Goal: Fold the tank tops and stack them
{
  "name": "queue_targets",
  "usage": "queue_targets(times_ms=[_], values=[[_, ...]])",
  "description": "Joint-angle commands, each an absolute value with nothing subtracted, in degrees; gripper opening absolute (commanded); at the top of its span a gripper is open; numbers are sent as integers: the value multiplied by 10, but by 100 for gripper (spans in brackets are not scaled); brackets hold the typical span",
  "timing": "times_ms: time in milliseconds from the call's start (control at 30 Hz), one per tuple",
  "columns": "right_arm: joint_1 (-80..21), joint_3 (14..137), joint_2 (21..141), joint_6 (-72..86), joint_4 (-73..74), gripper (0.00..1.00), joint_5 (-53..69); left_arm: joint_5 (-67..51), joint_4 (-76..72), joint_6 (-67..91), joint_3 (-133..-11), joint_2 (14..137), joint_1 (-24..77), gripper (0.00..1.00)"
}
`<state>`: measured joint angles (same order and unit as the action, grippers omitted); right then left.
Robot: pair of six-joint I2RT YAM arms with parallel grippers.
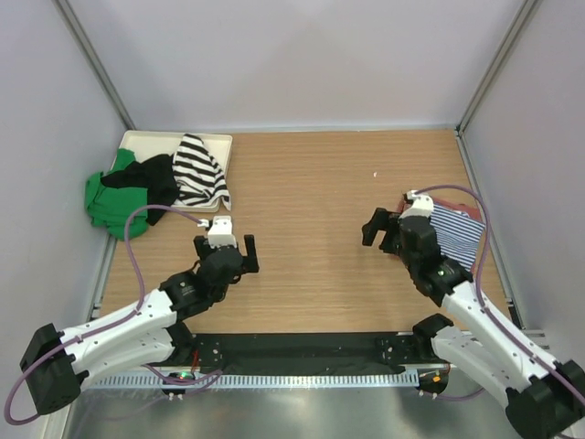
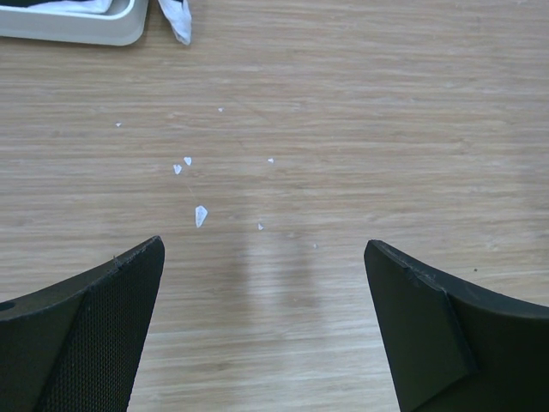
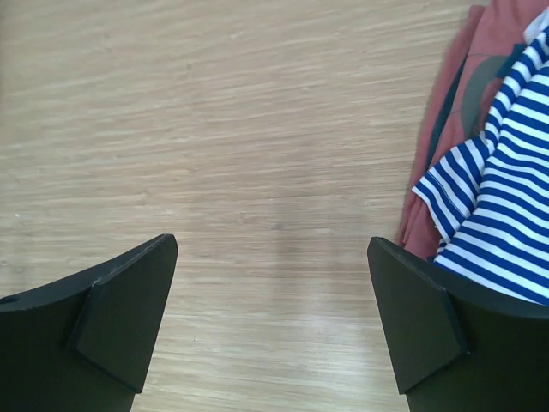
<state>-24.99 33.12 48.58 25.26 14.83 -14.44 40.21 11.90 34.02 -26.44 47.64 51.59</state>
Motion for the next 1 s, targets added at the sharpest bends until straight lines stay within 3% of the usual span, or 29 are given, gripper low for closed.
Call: queue_targets(times_ms=[0, 200, 667, 967], values=[[-259, 281, 400, 279, 81, 100, -188, 395, 147, 338, -273, 475, 513, 99], [-259, 143, 300, 279, 4, 100, -189, 405, 124, 331, -240, 443, 513, 100], [-259, 131, 285, 287, 9, 100, -185, 403, 110, 335, -192, 337, 514, 99], [-258, 127, 263, 293, 17, 100, -192, 404, 109, 337, -189, 337, 514, 100]])
